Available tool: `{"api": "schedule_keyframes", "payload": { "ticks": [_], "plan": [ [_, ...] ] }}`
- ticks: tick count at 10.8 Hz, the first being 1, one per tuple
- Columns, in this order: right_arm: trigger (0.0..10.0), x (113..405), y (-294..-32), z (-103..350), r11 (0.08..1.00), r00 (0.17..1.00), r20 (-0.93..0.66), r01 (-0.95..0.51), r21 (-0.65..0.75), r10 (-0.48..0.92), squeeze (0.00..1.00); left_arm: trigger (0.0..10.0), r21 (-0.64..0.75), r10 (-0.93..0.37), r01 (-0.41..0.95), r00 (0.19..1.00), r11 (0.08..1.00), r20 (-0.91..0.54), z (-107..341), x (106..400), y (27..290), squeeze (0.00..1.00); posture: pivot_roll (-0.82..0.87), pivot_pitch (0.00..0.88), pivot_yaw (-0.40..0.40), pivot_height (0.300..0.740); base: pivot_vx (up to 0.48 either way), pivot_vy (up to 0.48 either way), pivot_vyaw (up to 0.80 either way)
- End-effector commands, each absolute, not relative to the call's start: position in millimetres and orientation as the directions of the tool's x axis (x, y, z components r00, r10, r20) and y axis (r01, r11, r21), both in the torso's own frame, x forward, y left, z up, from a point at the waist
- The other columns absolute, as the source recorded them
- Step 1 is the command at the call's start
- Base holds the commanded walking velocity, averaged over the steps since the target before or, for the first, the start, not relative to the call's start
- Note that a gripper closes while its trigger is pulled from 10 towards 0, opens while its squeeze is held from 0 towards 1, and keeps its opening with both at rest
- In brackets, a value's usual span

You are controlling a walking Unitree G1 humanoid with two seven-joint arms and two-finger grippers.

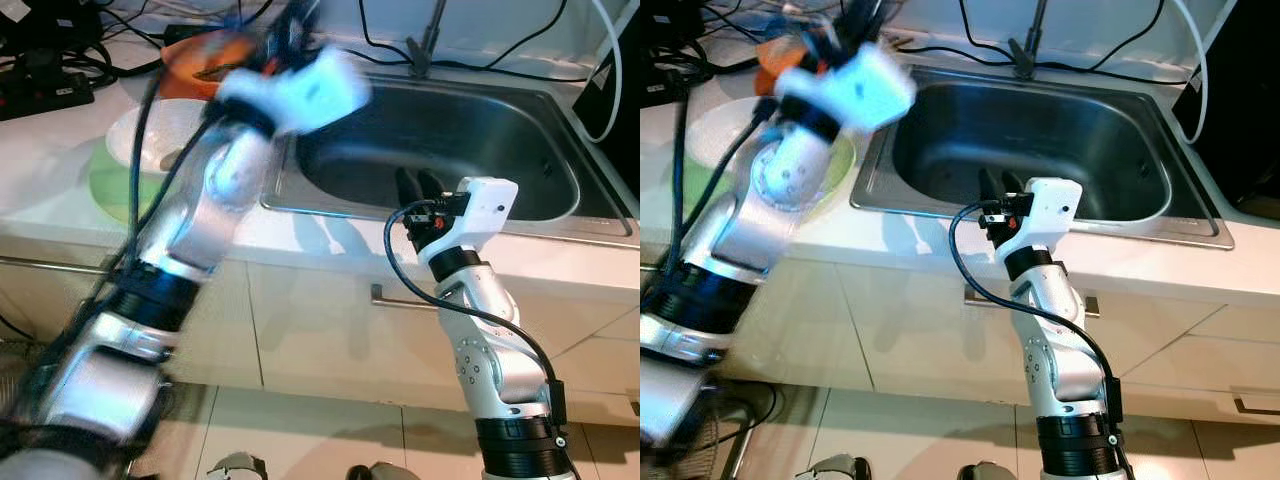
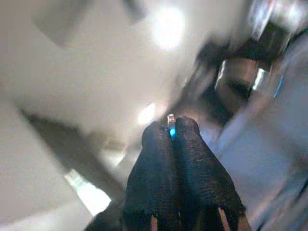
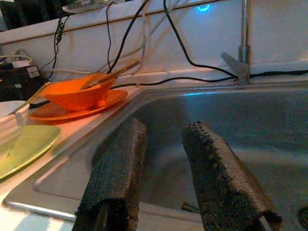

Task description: Kitchen organization

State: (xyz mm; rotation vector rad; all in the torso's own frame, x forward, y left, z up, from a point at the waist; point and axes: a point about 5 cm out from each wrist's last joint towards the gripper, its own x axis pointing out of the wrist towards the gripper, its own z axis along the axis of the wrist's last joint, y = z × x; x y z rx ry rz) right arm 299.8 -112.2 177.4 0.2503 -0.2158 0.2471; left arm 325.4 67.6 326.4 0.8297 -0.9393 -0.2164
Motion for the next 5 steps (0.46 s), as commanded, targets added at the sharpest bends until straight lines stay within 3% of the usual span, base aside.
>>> {"api": "schedule_keyframes", "payload": {
  "ticks": [1,2,3,4,5],
  "plan": [
    [10.0,301.1,-114.7,177.0,0.943,0.951,0.233,-0.255,0.214,0.204,0.0,10.0,0.707,-0.588,-0.026,0.534,0.707,0.608,330.5,315.7,54.1,0.0,-0.03,0.059,-0.044,0.74,0.0,0.0,0.0],
    [10.0,301.4,-114.7,177.1,0.944,0.951,0.234,-0.254,0.211,0.204,0.0,10.0,0.676,-0.644,0.156,0.514,0.72,0.567,323.5,310.3,40.7,0.0,-0.03,0.058,-0.045,0.74,0.0,0.0,0.0],
    [10.0,301.6,-114.9,177.4,0.944,0.951,0.235,-0.254,0.211,0.203,0.11,10.0,0.613,-0.651,0.272,0.512,0.742,0.56,320.6,308.5,35.3,0.0,-0.03,0.058,-0.045,0.74,0.0,0.0,0.0],
    [10.0,301.7,-115.6,178.1,0.944,0.95,0.238,-0.253,0.21,0.202,1.0,10.0,0.521,-0.648,0.391,0.533,0.759,0.544,316.2,309.5,32.4,0.0,-0.03,0.058,-0.045,0.74,0.0,0.0,0.0],
    [10.0,301.7,-116.5,179.5,0.947,0.948,0.244,-0.255,0.196,0.205,1.0,10.0,0.434,-0.659,0.497,0.548,0.752,0.515,309.0,311.1,30.5,0.0,-0.03,0.056,-0.041,0.74,0.0,0.0,0.0]
  ]
}}
